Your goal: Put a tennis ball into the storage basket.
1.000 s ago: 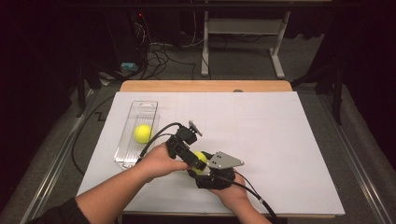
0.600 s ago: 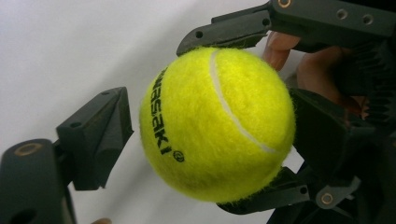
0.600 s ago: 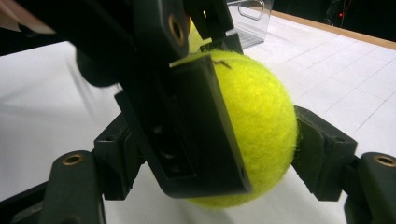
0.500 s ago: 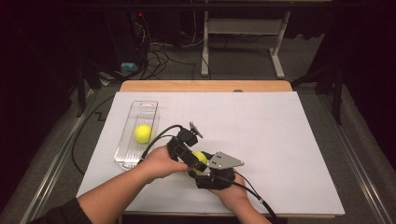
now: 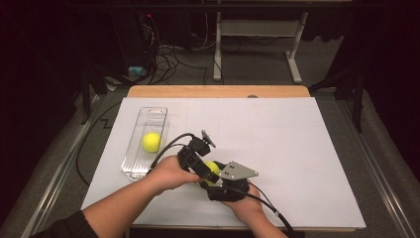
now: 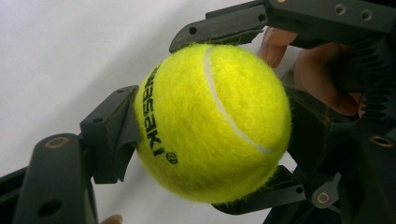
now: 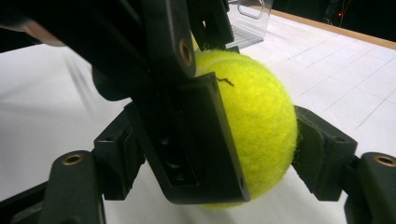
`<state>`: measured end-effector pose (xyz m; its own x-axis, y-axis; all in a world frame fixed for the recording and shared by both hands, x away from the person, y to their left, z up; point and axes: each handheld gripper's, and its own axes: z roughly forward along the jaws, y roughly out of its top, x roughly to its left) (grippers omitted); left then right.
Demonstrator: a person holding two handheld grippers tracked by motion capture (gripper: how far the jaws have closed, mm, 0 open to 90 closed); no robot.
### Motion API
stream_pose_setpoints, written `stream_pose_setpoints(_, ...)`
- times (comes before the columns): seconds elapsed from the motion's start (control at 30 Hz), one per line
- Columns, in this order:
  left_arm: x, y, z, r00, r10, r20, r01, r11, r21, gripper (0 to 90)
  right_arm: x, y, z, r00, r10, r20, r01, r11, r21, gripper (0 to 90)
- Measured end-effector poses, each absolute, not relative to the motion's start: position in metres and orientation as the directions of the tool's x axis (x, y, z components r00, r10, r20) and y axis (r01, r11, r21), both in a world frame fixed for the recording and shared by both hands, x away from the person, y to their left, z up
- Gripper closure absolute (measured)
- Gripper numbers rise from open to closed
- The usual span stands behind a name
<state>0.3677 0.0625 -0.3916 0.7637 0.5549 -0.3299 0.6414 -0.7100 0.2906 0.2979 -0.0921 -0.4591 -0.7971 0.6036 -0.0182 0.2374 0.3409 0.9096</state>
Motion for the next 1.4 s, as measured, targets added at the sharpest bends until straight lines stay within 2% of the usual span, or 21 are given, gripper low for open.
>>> stream_pose_setpoints(1.1,0.3656,0.0592,-0.3899,0.762,0.57,-0.306,0.645,-0.703,0.299,26.7,0.2977,-0.0924,-0.4608,-0.797,0.603,-0.048,0.207,0.346,0.915,25.0)
stream_pose_setpoints(1.4,0.3661,0.0609,-0.3882,0.757,0.578,-0.305,0.652,-0.694,0.304,26.7,0.2995,-0.093,-0.4624,-0.795,0.605,-0.038,0.22,0.347,0.912,17.6)
